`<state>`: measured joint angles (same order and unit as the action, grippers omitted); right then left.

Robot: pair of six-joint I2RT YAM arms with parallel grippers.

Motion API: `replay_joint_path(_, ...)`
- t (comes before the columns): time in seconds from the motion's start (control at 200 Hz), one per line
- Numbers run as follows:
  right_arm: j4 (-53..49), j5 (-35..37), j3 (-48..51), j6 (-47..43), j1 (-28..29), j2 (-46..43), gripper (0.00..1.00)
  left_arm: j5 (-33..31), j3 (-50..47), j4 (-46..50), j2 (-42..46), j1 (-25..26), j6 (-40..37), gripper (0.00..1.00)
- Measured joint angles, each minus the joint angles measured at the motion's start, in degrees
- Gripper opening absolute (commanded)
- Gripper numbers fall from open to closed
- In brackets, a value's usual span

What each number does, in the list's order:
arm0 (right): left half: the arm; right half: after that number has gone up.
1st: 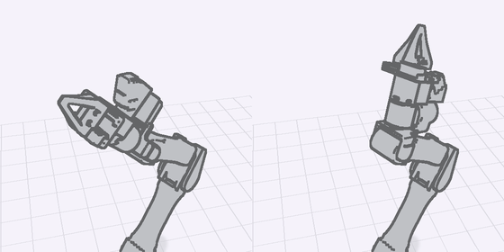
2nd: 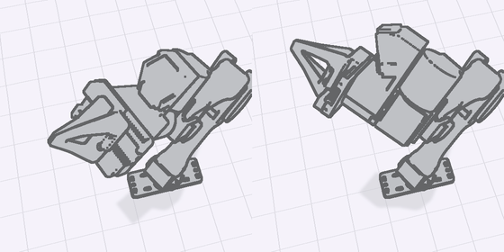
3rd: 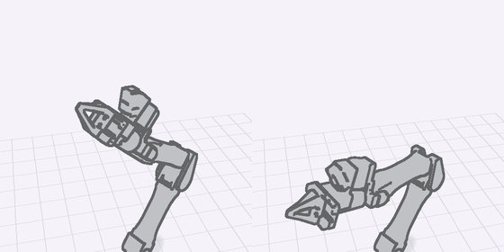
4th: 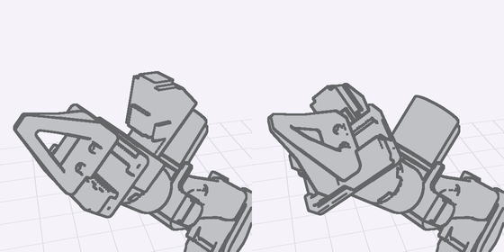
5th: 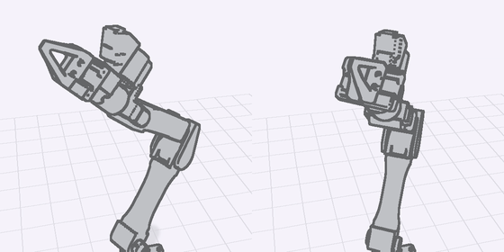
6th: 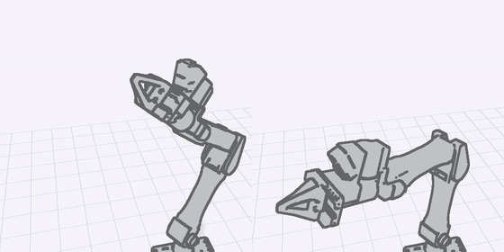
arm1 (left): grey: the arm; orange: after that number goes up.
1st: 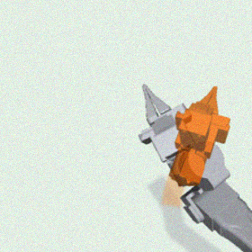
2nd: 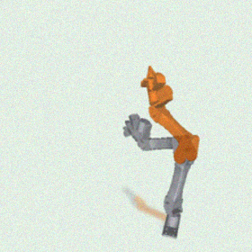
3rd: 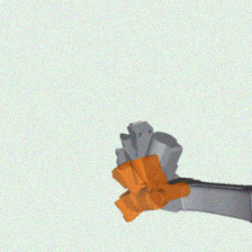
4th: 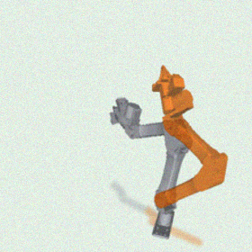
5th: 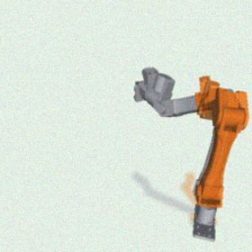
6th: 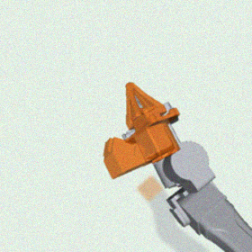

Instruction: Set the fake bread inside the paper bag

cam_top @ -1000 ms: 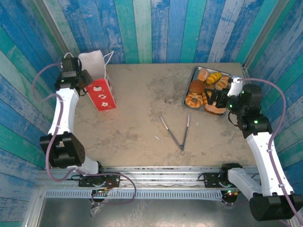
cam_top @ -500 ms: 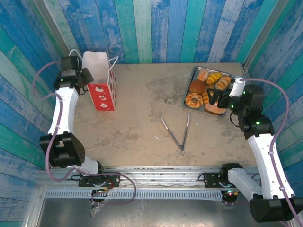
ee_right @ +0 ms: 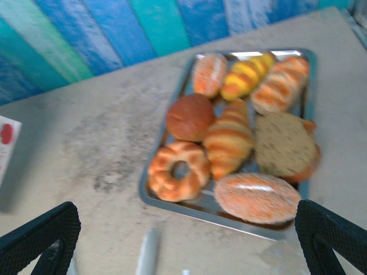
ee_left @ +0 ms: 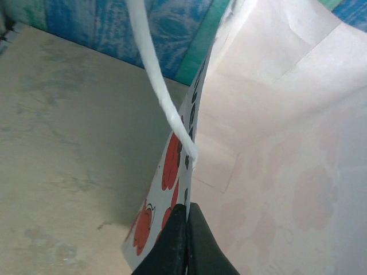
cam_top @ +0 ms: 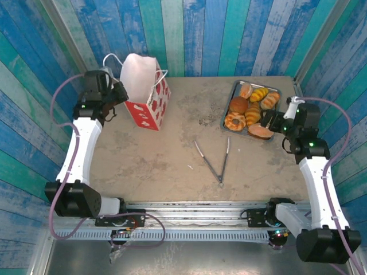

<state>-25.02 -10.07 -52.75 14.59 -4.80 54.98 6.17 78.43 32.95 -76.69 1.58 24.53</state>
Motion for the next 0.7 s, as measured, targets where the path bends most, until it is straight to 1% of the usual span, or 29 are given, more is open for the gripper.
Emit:
replay_joint_path(0.15,1.90,-1.16,5.73,0.81,-7.06,2.45,0.98,0.59,-3.15,-2.27,0.50,2.73,3.63,0.00)
replay_joint_path(0.255,4.55,-3.76,10.21,2.49,-11.34,4.17,0.96,0.87,-4.74,-3.15,0.50,4.39,5.27,0.00)
replay_joint_path(0.331,5.75,-5.44,12.17,3.50,-13.18,5.66,0.94,1.49,-6.14,-3.89,0.50,4.96,6.21,0.00)
replay_joint_path(0.431,6.64,-7.87,12.52,3.80,-13.73,8.04,0.91,1.95,-8.15,-5.11,0.50,5.07,7.34,0.02)
replay_joint_path(0.486,7.13,-9.44,12.52,3.69,-13.73,9.25,0.91,2.05,-9.09,-5.64,0.50,5.07,7.96,0.07)
replay_joint_path(0.561,7.37,-11.47,12.37,3.58,-13.75,10.86,0.92,2.21,-9.81,-6.19,0.50,5.09,8.63,0.16)
replay_joint_path(0.626,7.04,-12.90,11.89,3.37,-13.68,12.48,0.92,2.58,-9.94,-6.93,0.50,5.25,8.81,0.32)
replay_joint_path(0.671,6.49,-13.33,11.30,3.15,-13.33,13.35,0.93,2.82,-9.94,-7.61,0.50,5.29,9.77,0.45)
replay_joint_path(0.701,6.03,-13.33,10.88,2.93,-13.07,13.77,0.93,2.99,-9.94,-7.98,0.50,5.29,9.79,0.50)
